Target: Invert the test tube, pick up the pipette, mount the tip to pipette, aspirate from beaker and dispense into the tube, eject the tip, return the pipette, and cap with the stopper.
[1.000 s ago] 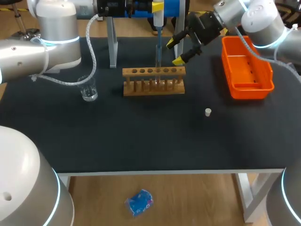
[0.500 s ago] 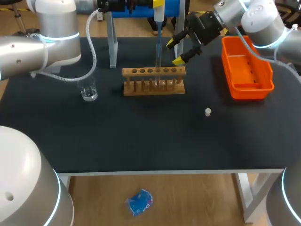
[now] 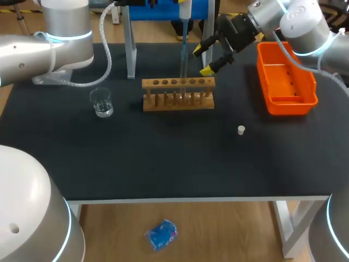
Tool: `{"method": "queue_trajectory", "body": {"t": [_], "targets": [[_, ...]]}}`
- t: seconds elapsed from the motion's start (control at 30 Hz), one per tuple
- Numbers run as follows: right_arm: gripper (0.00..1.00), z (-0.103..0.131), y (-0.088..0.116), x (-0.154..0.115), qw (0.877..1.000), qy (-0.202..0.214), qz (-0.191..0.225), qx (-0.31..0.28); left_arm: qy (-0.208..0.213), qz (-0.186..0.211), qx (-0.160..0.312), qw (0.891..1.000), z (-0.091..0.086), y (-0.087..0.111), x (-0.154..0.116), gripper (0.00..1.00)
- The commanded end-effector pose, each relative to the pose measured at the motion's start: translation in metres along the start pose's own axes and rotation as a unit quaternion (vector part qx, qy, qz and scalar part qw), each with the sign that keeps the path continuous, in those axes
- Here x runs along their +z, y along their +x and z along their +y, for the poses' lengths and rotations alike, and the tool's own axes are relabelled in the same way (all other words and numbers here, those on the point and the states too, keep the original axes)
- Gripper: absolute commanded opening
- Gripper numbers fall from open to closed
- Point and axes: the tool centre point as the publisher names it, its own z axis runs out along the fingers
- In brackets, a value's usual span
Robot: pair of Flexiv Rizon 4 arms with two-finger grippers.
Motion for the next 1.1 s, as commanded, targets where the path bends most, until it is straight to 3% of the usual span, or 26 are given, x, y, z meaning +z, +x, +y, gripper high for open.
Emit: {"method": "queue_trajectory", "body": {"t": [0.03, 1.1], "targets": [[1.0, 0.0, 0.0, -0.002, 1.0, 0.002, 0.002, 0.0, -0.006, 0.004, 0.001, 1.0, -0.007, -0.005, -0.001, 0.0], [1.0, 0.0, 0.0, -0.002, 1.0, 0.002, 0.002, 0.0, -0.024, -0.003, 0.015, 1.0, -0.053, -0.017, -0.003, 0.0]]}}
